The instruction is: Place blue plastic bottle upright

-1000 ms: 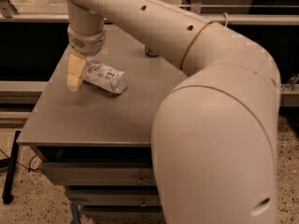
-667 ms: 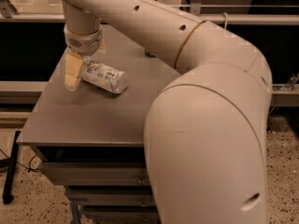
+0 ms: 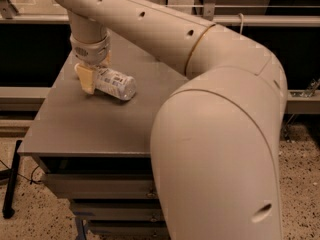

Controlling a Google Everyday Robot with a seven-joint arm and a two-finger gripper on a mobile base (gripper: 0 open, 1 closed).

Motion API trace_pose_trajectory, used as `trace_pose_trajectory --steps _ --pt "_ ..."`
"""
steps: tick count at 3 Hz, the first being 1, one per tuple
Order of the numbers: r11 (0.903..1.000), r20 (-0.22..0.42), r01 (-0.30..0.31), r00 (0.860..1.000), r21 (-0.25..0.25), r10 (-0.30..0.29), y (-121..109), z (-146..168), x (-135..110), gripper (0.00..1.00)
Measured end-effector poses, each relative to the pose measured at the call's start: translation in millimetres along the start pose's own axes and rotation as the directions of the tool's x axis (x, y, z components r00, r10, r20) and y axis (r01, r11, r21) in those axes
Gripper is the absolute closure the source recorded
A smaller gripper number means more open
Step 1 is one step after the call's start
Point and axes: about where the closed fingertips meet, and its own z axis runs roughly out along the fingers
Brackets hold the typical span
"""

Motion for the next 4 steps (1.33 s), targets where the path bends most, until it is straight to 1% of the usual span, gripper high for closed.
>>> trace_pose_trajectory --steps 1,2,3,4 --pt "0.9998 0.006 0.0 1.0 0.021 0.0 -8.2 -5.7 -1.2 0.64" --pt "0.9986 0.044 0.014 0.999 0.052 -0.016 -24.9 -32.5 -8.8 0.87" --pt "0.9965 0.2 0.064 0.977 0.054 -0.074 -29.6 -80.2 -7.2 1.0" --pt "0.9894 0.413 0.132 0.899 0.061 -0.145 -32.2 -129.6 8.7 1.0"
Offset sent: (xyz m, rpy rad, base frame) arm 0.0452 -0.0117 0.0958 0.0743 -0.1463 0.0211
